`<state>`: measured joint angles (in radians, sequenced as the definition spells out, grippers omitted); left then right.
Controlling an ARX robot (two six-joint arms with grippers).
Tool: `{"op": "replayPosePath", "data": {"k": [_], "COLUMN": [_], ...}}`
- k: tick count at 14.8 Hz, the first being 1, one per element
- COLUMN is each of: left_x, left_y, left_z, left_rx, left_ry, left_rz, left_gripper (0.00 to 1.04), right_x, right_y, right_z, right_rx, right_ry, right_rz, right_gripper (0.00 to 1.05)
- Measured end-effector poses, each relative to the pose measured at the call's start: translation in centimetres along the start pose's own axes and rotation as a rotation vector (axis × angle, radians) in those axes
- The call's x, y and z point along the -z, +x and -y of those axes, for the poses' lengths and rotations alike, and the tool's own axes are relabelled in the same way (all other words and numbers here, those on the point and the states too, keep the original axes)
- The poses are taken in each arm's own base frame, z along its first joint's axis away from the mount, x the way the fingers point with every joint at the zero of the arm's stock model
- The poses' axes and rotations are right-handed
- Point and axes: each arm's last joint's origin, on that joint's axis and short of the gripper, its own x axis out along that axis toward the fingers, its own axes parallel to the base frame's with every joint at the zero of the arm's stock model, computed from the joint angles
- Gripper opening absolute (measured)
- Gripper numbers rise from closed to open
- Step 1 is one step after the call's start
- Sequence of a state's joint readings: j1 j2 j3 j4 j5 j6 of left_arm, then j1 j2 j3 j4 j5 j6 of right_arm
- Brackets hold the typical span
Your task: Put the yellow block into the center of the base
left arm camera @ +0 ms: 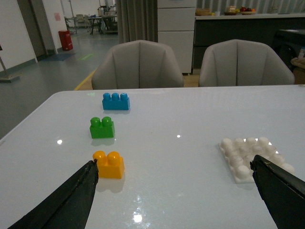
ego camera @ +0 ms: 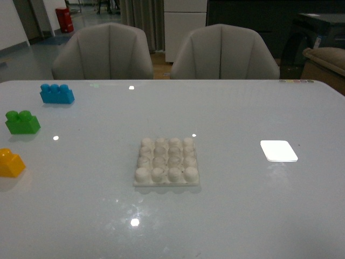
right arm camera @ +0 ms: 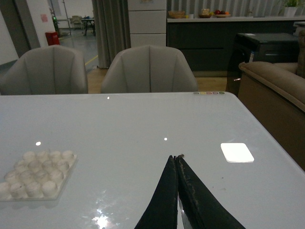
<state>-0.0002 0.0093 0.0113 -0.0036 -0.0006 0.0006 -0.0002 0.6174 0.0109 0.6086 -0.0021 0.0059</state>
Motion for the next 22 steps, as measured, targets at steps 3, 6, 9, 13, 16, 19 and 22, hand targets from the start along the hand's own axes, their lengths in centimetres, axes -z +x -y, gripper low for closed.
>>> {"op": "replayPosePath", "data": {"k": [3,6,9,13,16,19,22], "left_x": [0.0,0.0,0.0,0.0,0.0,0.0,0.0], "left_y": [0.0,0.0,0.0,0.0,0.0,0.0,0.0], "left_z": [0.0,0.0,0.0,0.0,0.0,0.0,0.0], "left_rx": [0.000,0.000,0.000,0.000,0.000,0.000,0.000], "left_ry": [0.000,0.000,0.000,0.000,0.000,0.000,0.000], "left_rz": [0.000,0.000,0.000,0.000,0.000,0.000,0.001], "left_gripper": [0.98,0.98,0.98,0.98,0.98,0.98,0.98], "right_x": [-0.2,-0.4,-0.4,-0.4,-0.4,-0.1,0.0], "right_y": [-0.9,-1.7,-2.3,-2.8,-4.0,-4.0,-4.0], "right_z": [0.0,0.0,0.0,0.0,0.0,0.0,0.0], "right_rx": [0.000,0.000,0.000,0.000,0.001,0.003,0.002], "right_ry": [0.000,0.000,0.000,0.000,0.000,0.000,-0.001], "right_rz": [0.002,0.008,0.011,0.011,0.024,0.003,0.000], "right_gripper": [0.02,0.02,0.02,0.02,0.02,0.02,0.07]}}
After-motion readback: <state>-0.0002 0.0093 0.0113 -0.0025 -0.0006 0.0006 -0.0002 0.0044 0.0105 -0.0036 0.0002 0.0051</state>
